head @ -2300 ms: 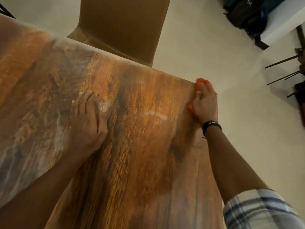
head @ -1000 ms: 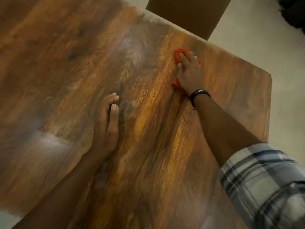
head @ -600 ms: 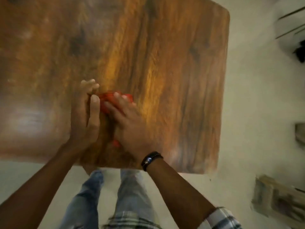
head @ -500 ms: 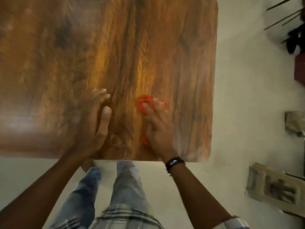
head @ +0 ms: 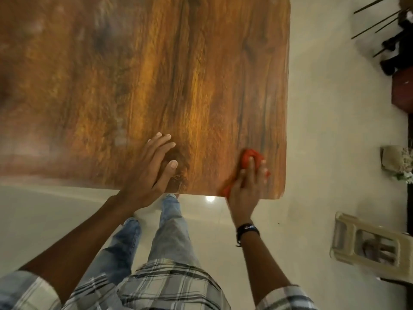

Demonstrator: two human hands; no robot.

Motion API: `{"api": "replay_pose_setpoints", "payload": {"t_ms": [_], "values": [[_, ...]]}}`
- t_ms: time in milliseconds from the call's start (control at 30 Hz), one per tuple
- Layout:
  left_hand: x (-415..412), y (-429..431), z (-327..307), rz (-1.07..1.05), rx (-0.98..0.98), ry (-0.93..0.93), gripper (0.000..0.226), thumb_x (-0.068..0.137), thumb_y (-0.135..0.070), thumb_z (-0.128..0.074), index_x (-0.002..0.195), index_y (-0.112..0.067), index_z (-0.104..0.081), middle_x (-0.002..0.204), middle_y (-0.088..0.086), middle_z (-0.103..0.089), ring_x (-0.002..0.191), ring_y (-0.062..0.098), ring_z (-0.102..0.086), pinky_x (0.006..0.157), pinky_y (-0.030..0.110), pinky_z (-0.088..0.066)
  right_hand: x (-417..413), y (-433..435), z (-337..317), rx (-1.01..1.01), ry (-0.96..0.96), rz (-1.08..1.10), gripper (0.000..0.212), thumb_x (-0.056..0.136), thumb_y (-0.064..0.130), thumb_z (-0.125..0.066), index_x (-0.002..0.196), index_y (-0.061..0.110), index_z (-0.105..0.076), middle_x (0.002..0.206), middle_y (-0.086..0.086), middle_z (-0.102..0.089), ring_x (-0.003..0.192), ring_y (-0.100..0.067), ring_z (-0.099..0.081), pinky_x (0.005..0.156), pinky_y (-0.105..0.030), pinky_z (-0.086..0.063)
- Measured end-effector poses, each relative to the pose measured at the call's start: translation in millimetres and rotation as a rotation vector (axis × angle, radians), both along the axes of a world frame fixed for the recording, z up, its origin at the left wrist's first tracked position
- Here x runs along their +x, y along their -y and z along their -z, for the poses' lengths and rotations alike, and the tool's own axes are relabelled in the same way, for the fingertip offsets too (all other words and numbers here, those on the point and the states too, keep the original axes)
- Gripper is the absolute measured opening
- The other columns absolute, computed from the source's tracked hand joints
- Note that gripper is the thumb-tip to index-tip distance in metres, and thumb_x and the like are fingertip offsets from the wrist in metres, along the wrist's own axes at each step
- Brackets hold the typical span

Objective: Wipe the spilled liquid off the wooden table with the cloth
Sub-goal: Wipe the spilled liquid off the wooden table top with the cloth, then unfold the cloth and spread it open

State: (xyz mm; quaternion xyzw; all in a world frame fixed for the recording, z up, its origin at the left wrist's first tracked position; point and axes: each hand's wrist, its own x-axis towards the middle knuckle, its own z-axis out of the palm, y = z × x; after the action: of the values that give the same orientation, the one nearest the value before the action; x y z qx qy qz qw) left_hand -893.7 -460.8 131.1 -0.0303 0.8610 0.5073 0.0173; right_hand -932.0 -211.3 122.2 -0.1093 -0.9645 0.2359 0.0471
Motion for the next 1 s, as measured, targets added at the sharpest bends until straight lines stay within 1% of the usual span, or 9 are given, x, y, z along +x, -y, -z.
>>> {"api": "replay_pose_setpoints", "payload": {"t_ms": [100,200,267,433,600,733,767,867,1000], "values": [[14.6,19.0,-1.9,-0.084,-0.021,-0.032,0.056,0.101,-0.040,-0.034,0.141,-0.005,-0.050,0.156,0.008,-0.041,0.153,0.020,-0.024,0.122,0.054,-0.024,14.7,62.6,4.1,-0.027,0.027,-0.123,0.046,0.103,0.016,-0.050,0.149,0.017,-0.044,0.160,-0.014,-0.028,0.150,-0.030,-0.023,0.124,-0.040,-0.010],[35.3,44.4,-3.9,-0.186,-0.034,-0.046,0.053,0.102,-0.038,-0.034,0.139,-0.004,-0.051,0.154,0.008,-0.043,0.152,0.021,-0.026,0.123,0.051,-0.024,14.5,111.6,4.1,0.048,0.043,-0.236,0.047,0.104,0.022,-0.048,0.150,0.018,-0.040,0.161,-0.013,-0.028,0.150,-0.029,-0.021,0.124,-0.043,-0.012],[51.9,63.5,-5.3,-0.271,-0.045,-0.034,0.054,0.102,-0.038,-0.034,0.139,-0.003,-0.051,0.154,0.009,-0.043,0.152,0.023,-0.027,0.124,0.048,-0.023,12.2,139.9,3.5,0.095,0.071,-0.307,0.049,0.105,0.026,-0.044,0.153,0.019,-0.036,0.162,-0.013,-0.023,0.151,-0.030,-0.018,0.125,-0.042,-0.007],[92.1,111.9,-7.5,-0.536,-0.067,-0.016,0.054,0.101,-0.036,-0.034,0.137,0.000,-0.053,0.152,0.011,-0.044,0.150,0.025,-0.028,0.121,0.053,-0.027,6.7,227.7,1.8,0.111,0.118,-0.578,0.053,0.107,0.032,-0.033,0.157,0.020,-0.023,0.165,-0.013,-0.009,0.153,-0.031,-0.005,0.124,-0.047,-0.005],[141.5,142.8,-4.7,-0.810,-0.088,-0.015,0.052,0.103,-0.035,-0.035,0.140,-0.002,-0.049,0.153,0.012,-0.045,0.149,0.028,-0.031,0.121,0.051,-0.028,24.0,332.3,3.0,0.100,0.097,-0.846,0.053,0.104,0.027,-0.030,0.156,0.018,-0.026,0.164,-0.017,-0.012,0.152,-0.034,-0.008,0.123,-0.050,-0.008],[187.6,149.3,0.8,-1.053,-0.052,0.011,0.051,0.104,-0.036,-0.034,0.141,-0.004,-0.048,0.152,0.011,-0.045,0.147,0.026,-0.035,0.120,0.051,-0.032,55.0,388.0,-1.0,0.121,0.062,-1.064,0.066,0.092,0.029,-0.013,0.155,0.015,-0.029,0.163,-0.020,-0.016,0.151,-0.036,-0.013,0.123,-0.051,-0.012],[198.7,148.8,2.3,-1.102,-0.042,0.018,0.049,0.105,-0.035,-0.034,0.141,-0.006,-0.048,0.151,0.010,-0.046,0.146,0.026,-0.036,0.119,0.051,-0.033,64.0,397.7,-0.8,0.127,0.043,-1.116,0.066,0.092,0.028,-0.016,0.155,0.015,-0.030,0.163,-0.020,-0.018,0.151,-0.036,-0.014,0.123,-0.050,-0.012],[226.0,142.1,5.6,-1.237,0.011,0.077,0.047,0.104,-0.036,-0.034,0.142,-0.011,-0.047,0.149,0.003,-0.046,0.142,0.020,-0.039,0.119,0.045,-0.034,94.4,420.8,1.1,0.133,0.037,-1.301,0.065,0.092,0.012,-0.041,0.155,0.017,-0.028,0.163,-0.018,-0.015,0.151,-0.036,-0.013,0.123,-0.050,-0.012],[248.1,128.1,0.5,-1.399,0.155,0.166,0.052,0.103,-0.044,-0.032,0.143,-0.014,-0.045,0.147,0.005,-0.049,0.137,0.022,-0.046,0.115,0.037,-0.037,128.7,437.1,-7.5,0.034,0.170,-1.613,0.063,0.096,0.001,-0.042,0.154,0.019,-0.030,0.164,-0.013,-0.016,0.152,-0.031,-0.009,0.124,-0.046,-0.008]]}}
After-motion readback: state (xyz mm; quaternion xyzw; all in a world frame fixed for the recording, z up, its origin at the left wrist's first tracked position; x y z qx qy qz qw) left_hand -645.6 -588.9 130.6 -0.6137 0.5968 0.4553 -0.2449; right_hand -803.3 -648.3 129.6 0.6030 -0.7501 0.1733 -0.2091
